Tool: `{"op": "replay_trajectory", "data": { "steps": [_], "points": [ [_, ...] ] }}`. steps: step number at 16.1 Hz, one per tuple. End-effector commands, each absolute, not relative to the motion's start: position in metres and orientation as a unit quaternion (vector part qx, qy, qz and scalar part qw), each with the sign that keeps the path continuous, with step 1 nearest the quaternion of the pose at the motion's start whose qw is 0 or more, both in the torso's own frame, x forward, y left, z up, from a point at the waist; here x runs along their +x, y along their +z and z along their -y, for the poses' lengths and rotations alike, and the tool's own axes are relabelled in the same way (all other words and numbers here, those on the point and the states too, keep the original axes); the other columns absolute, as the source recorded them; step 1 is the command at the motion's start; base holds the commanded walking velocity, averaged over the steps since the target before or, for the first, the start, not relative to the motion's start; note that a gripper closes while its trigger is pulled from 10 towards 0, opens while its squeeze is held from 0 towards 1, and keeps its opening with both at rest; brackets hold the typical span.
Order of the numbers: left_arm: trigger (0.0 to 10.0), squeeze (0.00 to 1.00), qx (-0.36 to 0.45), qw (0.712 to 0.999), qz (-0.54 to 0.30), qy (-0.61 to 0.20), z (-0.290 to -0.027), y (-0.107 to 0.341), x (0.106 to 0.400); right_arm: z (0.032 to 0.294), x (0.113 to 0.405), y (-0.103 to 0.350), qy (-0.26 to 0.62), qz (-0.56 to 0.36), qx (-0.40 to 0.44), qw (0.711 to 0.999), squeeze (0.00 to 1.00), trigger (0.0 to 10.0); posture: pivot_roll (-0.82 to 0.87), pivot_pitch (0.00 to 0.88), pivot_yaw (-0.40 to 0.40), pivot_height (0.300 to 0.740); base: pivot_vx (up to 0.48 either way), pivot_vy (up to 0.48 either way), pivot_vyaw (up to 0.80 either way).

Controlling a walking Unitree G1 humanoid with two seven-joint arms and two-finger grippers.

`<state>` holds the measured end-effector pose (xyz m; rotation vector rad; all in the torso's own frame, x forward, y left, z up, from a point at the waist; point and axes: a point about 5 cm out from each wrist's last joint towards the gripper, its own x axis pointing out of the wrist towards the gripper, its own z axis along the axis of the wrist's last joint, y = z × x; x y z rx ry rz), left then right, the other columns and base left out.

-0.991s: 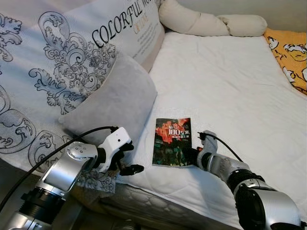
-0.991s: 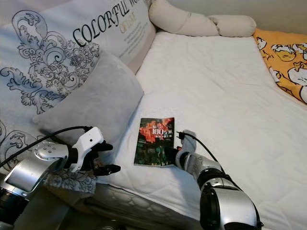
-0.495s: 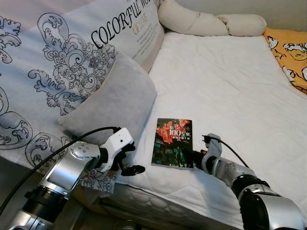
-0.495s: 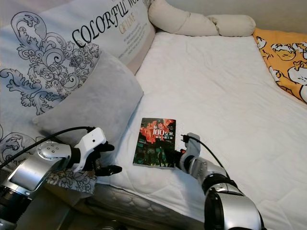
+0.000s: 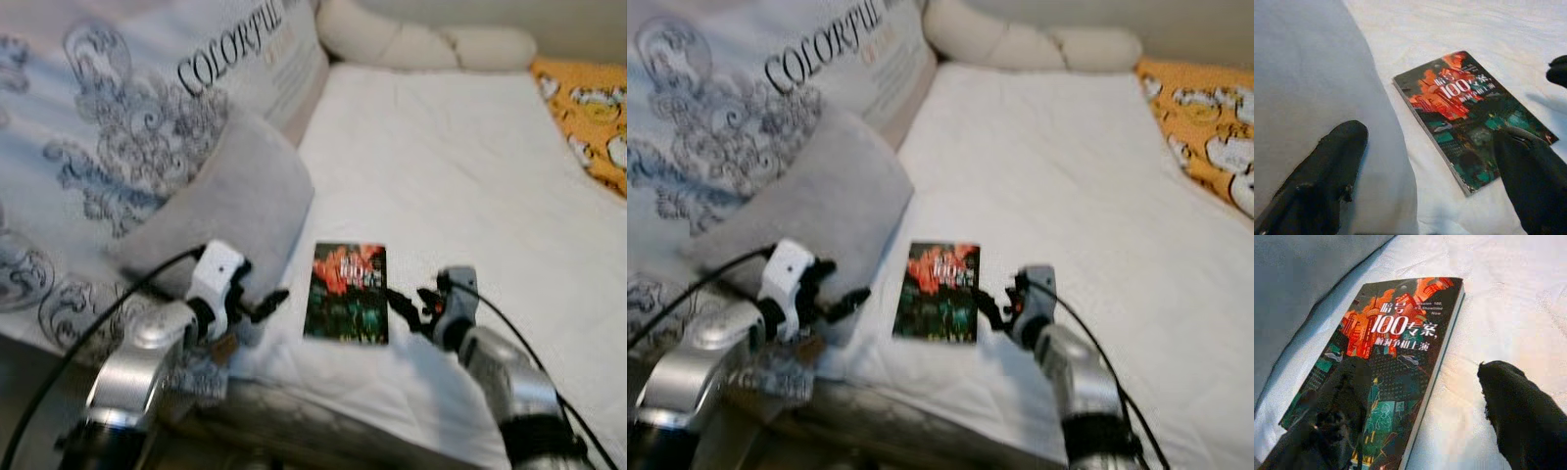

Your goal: Clean up the room

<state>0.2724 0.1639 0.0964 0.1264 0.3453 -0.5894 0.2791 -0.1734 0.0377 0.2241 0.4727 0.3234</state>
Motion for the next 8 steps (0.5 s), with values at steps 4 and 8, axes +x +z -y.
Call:
{"op": "replay_trajectory", "data": {
  "steps": [4, 8],
  "points": [
    [10.0, 0.0, 0.06, 0.978, -0.113, -0.167, -0.176, 0.107, 0.27, 0.175, 0.255, 0.056, 0.074, -0.158, 0.077, 0.982, 1.0, 10.0, 0.09, 0.0, -0.039, 0.74, 0.0, -0.287, 0.0],
    [10.0, 0.0, 0.052, 0.986, -0.111, -0.114, -0.186, 0.104, 0.262, 0.179, 0.253, 0.071, 0.042, -0.124, 0.064, 0.989, 1.0, 10.0, 0.08, 0.0, -0.05, 0.74, 0.0, -0.431, -0.75]
  ]
}}
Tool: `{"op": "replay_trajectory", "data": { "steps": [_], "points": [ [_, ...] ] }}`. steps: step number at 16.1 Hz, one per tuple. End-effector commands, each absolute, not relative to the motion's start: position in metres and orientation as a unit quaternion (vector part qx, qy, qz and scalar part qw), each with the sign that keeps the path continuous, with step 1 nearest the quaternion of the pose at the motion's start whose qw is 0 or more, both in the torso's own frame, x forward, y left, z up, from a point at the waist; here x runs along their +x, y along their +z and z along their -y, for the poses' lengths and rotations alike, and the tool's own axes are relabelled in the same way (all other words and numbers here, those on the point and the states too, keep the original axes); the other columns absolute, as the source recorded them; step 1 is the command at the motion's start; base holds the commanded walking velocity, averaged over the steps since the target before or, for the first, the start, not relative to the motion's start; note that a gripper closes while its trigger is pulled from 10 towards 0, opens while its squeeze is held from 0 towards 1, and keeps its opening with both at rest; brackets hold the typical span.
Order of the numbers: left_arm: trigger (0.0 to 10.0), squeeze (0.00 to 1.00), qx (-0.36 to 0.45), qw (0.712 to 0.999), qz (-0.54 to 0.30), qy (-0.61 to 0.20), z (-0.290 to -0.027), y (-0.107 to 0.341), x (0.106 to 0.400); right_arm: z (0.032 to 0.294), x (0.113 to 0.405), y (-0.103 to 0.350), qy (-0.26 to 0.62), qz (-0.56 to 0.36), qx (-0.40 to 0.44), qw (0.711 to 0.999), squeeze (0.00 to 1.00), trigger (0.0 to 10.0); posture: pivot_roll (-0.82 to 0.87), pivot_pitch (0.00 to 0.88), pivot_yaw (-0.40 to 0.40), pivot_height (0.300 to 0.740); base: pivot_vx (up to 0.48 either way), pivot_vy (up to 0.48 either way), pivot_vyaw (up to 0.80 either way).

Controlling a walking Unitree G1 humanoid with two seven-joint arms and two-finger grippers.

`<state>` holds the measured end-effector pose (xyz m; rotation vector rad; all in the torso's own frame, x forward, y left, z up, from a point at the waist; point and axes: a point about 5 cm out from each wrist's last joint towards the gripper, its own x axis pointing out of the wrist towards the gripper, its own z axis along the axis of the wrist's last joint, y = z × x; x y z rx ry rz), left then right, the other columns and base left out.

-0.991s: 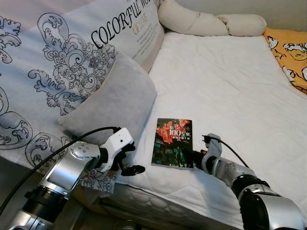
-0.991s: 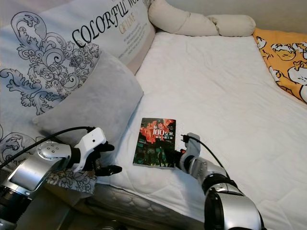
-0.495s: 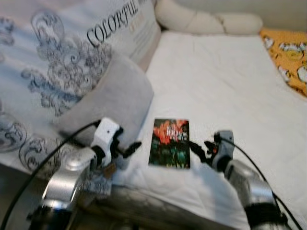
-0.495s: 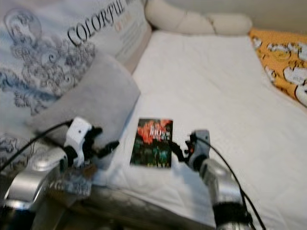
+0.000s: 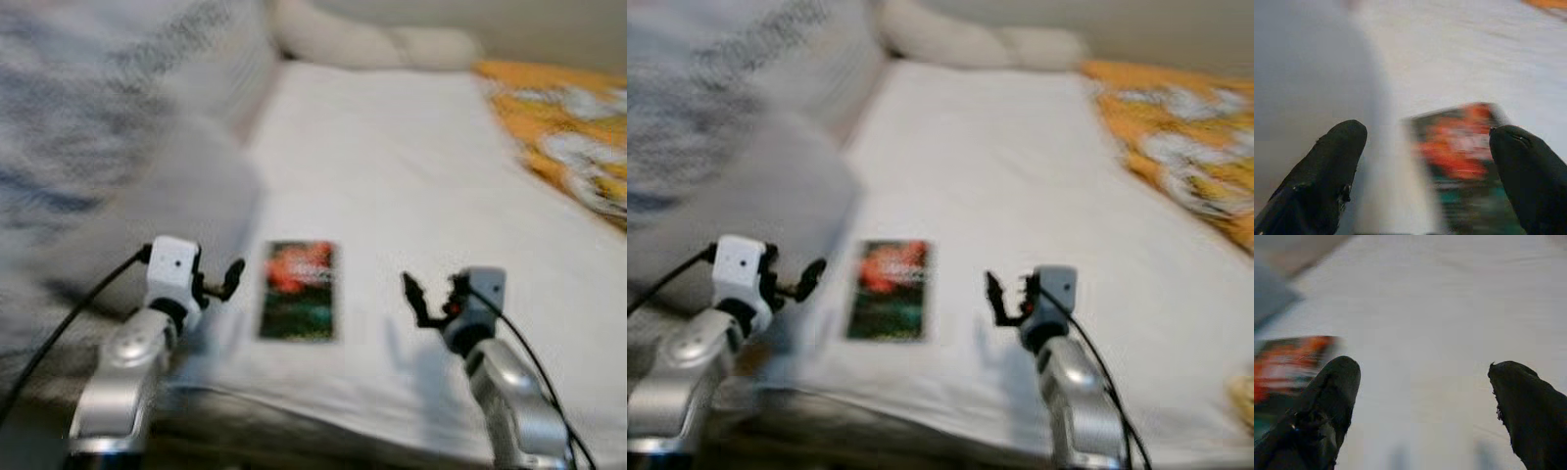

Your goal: Clean up the room

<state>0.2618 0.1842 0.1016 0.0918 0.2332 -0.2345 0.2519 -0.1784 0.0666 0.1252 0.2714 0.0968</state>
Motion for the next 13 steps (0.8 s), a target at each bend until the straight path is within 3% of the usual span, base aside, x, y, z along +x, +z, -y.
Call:
{"op": "replay_trajectory", "data": {
  "steps": [1, 13],
  "points": [
    [10.0, 0.0, 0.054, 0.987, -0.11, -0.103, -0.189, 0.103, 0.261, 0.174, 0.255, 0.077, 0.057, -0.107, 0.051, 0.991, 1.0, 10.0, 0.08, 0.0, -0.05, 0.74, 0.0, -0.431, 0.0],
    [10.0, 0.0, 0.093, 0.988, -0.1, -0.072, -0.192, 0.111, 0.278, 0.163, 0.268, 0.073, 0.037, -0.116, 0.061, 0.991, 1.0, 10.0, 0.1, 0.0, -0.032, 0.74, 0.0, -0.427, 0.0]
  ]
}}
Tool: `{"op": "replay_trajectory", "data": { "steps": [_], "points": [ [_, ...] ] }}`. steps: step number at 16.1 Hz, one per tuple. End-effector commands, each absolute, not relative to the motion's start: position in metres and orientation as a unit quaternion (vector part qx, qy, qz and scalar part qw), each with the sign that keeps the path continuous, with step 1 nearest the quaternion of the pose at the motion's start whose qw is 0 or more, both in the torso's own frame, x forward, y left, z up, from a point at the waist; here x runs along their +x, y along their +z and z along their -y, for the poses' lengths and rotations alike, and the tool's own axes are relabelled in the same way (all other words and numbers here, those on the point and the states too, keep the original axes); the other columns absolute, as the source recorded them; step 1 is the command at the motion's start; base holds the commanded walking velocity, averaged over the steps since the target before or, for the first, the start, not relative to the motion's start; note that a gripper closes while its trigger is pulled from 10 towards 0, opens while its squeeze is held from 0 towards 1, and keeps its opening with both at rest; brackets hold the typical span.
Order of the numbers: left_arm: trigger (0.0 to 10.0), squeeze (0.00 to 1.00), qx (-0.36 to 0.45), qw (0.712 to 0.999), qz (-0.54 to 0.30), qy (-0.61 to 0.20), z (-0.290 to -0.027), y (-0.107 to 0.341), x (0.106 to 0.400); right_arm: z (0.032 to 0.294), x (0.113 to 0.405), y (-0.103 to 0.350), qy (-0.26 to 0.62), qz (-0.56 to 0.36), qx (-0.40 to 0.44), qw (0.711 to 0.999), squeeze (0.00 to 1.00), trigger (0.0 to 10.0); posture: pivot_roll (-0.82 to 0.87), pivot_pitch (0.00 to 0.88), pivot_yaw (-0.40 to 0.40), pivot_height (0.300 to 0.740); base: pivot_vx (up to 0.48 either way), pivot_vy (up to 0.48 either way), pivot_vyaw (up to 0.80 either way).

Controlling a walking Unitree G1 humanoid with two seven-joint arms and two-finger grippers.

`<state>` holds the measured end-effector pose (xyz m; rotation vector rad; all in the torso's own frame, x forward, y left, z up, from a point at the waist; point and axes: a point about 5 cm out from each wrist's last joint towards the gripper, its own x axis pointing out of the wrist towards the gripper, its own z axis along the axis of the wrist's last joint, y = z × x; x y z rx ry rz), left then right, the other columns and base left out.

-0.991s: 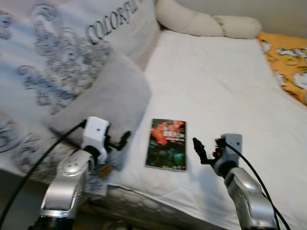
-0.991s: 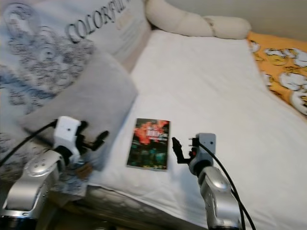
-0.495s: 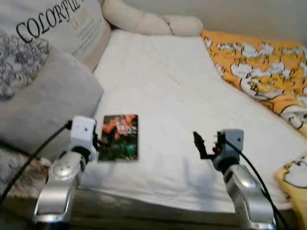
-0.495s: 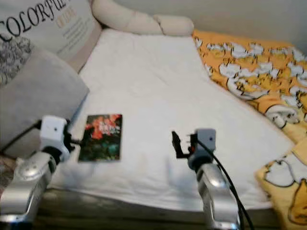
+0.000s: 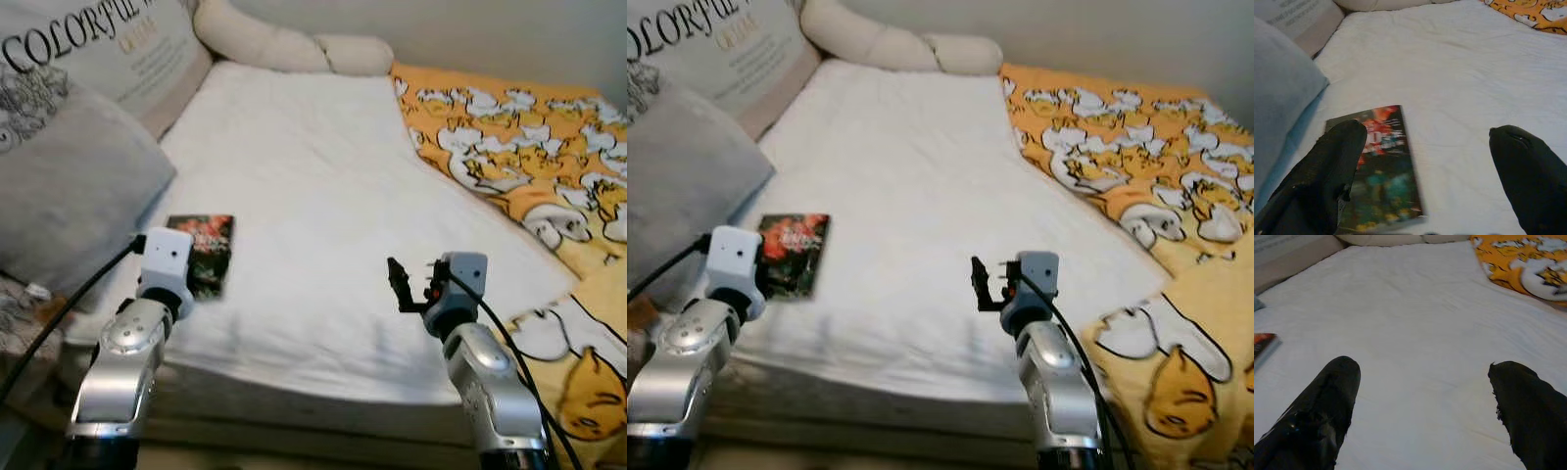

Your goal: Clean up the room

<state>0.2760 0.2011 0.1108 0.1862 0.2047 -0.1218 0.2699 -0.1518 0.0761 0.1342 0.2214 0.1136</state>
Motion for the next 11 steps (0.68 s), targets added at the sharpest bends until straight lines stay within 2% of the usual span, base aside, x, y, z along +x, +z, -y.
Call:
{"op": "replay_trajectory", "data": {
  "steps": [1, 3, 6, 9, 10, 11],
  "points": [
    [10.0, 0.0, 0.091, 0.988, -0.1, -0.072, -0.191, 0.111, 0.279, 0.163, 0.268, 0.072, 0.039, -0.117, 0.053, 0.991, 1.0, 10.0, 0.08, 0.0, -0.021, 0.74, 0.0, -0.401, 0.0],
    [10.0, 0.0, 0.063, 0.99, -0.102, -0.079, -0.188, 0.109, 0.278, 0.165, 0.272, 0.076, 0.035, -0.108, 0.048, 0.992, 1.0, 10.0, 0.06, 0.0, -0.008, 0.74, 0.0, -0.401, 0.0],
    [10.0, 0.0, 0.085, 0.988, -0.105, -0.081, -0.19, 0.109, 0.278, 0.17, 0.273, 0.075, 0.02, -0.111, 0.053, 0.992, 1.0, 10.0, 0.08, 0.0, -0.014, 0.74, 0.0, -0.395, 0.0],
    [10.0, 0.0, 0.052, 0.99, -0.098, -0.084, -0.19, 0.112, 0.28, 0.161, 0.271, 0.069, 0.031, -0.121, 0.046, 0.991, 1.0, 10.0, 0.08, 0.0, -0.004, 0.74, 0.0, 0.0, 0.0],
    [10.0, 0.0, 0.057, 0.99, -0.099, -0.087, -0.188, 0.111, 0.279, 0.16, 0.272, 0.07, 0.039, -0.119, 0.038, 0.991, 0.57, 10.0, 0.08, 0.0, -0.004, 0.74, 0.0, 0.0, 0.0],
    [10.0, 0.0, 0.059, 0.989, -0.102, -0.094, -0.186, 0.11, 0.278, 0.161, 0.272, 0.07, 0.037, -0.119, 0.037, 0.992, 0.0, 10.0, 0.08, 0.0, -0.006, 0.74, 0.0, 0.0, 0.0]
  ]
}}
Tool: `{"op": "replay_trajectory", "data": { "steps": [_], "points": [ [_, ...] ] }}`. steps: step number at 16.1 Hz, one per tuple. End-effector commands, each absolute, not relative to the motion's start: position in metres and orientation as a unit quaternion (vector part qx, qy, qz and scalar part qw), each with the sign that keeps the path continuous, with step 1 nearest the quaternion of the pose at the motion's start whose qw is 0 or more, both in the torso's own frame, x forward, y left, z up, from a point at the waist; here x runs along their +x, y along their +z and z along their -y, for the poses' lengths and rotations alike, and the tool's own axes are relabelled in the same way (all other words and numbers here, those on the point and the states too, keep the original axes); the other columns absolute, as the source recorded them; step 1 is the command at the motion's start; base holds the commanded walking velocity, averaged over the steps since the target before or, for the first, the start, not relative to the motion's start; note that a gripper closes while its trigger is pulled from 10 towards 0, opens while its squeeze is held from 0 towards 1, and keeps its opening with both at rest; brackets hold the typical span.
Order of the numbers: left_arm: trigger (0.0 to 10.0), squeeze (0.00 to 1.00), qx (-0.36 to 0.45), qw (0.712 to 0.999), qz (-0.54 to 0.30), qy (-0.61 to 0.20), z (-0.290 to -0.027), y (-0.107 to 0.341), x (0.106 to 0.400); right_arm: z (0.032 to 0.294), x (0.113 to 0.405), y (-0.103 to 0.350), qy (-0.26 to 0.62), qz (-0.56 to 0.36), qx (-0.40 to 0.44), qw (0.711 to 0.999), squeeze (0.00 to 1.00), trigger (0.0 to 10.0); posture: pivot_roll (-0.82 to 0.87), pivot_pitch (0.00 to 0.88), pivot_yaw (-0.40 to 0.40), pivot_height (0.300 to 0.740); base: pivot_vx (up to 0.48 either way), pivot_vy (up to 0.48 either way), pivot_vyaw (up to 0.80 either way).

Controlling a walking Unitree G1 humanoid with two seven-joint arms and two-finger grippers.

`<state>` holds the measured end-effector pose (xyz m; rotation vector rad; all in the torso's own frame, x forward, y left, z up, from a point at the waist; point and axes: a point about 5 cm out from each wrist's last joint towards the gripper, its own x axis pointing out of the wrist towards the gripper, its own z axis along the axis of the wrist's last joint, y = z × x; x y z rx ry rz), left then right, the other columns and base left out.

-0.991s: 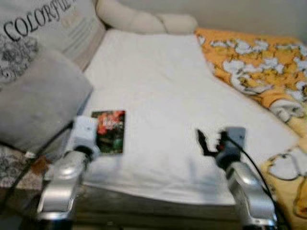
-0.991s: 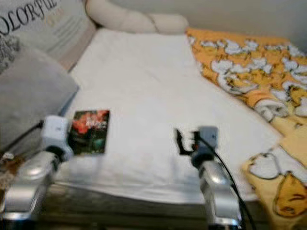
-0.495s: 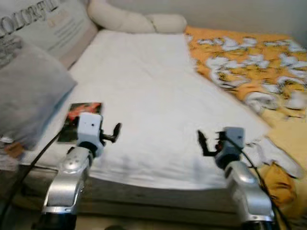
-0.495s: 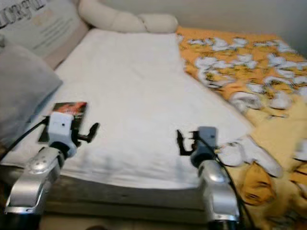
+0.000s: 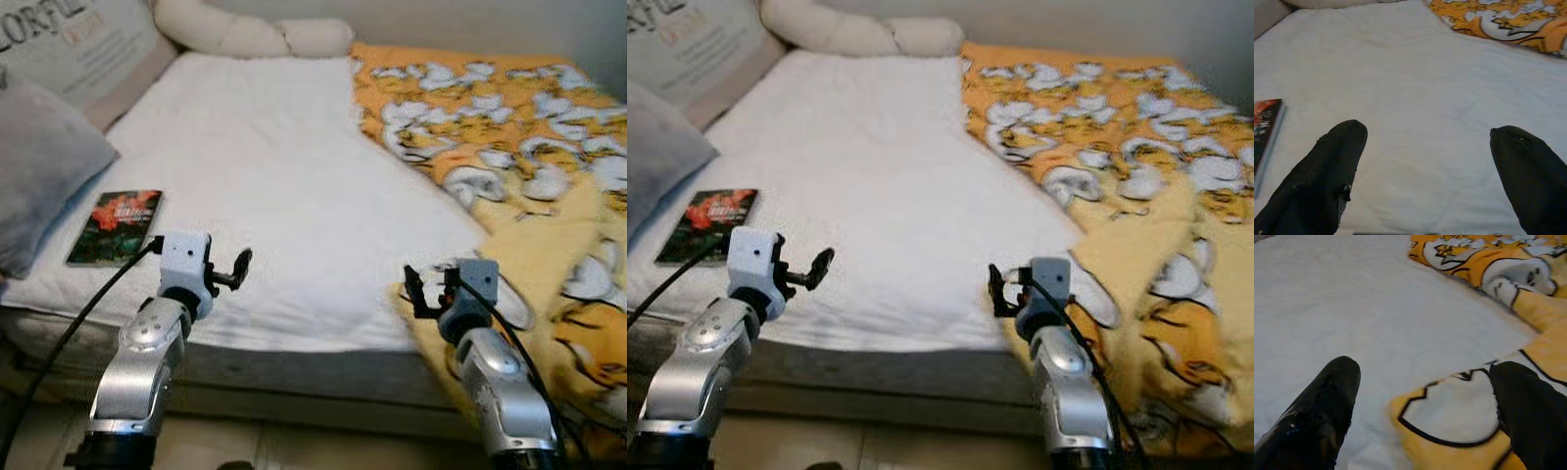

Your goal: Clean up the room

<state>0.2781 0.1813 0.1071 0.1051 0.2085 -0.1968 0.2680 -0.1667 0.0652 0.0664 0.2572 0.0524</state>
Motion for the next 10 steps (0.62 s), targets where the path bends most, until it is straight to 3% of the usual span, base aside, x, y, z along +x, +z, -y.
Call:
{"op": "replay_trajectory", "data": {
  "steps": [1, 8, 10],
  "points": [
    [10.0, 0.0, 0.06, 0.987, -0.102, -0.105, -0.183, 0.1092, 0.277, 0.1636, 0.271, 0.0682, 0.028, -0.124, 0.037, 0.991, 0.0, 10.0, 0.09, 0.0, -0.012, 0.74, 0.0, 0.0, 0.0],
    [10.0, 0.0, 0.054, 0.988, -0.104, -0.104, -0.1883, 0.1105, 0.2798, 0.1652, 0.2773, 0.0695, 0.019, -0.125, 0.024, 0.992, 0.0, 10.0, 0.09, 0.0, -0.002, 0.74, 0.0, 0.0, 0.0],
    [10.0, 0.0, 0.065, 0.988, -0.1, -0.103, -0.1924, 0.1152, 0.2851, 0.1572, 0.2803, 0.0685, 0.033, -0.128, 0.013, 0.991, 0.0, 10.0, 0.08, 0.0, 0.007, 0.74, 0.27, 0.0, 0.0]
  ]
}}
